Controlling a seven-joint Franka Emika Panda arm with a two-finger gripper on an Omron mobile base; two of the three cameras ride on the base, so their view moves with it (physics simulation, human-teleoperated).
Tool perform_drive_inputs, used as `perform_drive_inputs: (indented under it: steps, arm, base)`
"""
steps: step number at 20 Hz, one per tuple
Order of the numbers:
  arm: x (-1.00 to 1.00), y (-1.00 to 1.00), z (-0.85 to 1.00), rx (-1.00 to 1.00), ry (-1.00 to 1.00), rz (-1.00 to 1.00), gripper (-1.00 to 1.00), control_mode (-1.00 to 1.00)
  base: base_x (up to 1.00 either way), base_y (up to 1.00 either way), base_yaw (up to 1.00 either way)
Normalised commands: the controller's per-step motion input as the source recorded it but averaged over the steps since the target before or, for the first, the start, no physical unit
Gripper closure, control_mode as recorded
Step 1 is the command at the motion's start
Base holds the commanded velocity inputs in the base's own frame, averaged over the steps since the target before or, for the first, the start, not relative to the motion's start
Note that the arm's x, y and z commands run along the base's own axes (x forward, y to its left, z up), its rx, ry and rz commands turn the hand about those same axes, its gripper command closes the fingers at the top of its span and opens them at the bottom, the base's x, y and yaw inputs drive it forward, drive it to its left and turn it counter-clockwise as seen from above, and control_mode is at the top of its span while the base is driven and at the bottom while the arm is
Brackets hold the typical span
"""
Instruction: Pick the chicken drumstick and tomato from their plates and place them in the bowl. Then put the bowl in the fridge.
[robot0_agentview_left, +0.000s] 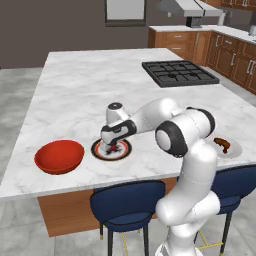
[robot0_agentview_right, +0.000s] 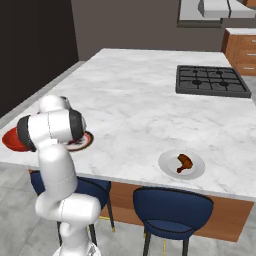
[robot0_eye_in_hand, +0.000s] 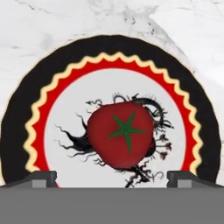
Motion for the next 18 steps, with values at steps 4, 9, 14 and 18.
perform_drive_inputs:
  steps: [4,9,14,18]
  arm:
    - [0.15,0.10,-0.12,0.00,0.00,0.00,-1.00,-1.00]
    - [0.19,0.07,-0.16,0.00,0.02,0.00,-1.00,-1.00]
    - [0.15,0.04,-0.17,0.00,0.02,-0.01,-1.00,-1.00]
    - [0.02,0.00,-0.15,0.00,0.03,-0.01,-1.00,-1.00]
  base:
    - [0.00,0.00,0.00]
    - [0.00,0.00,0.00]
    - [0.00,0.00,0.00]
    - [0.00,0.00,0.00]
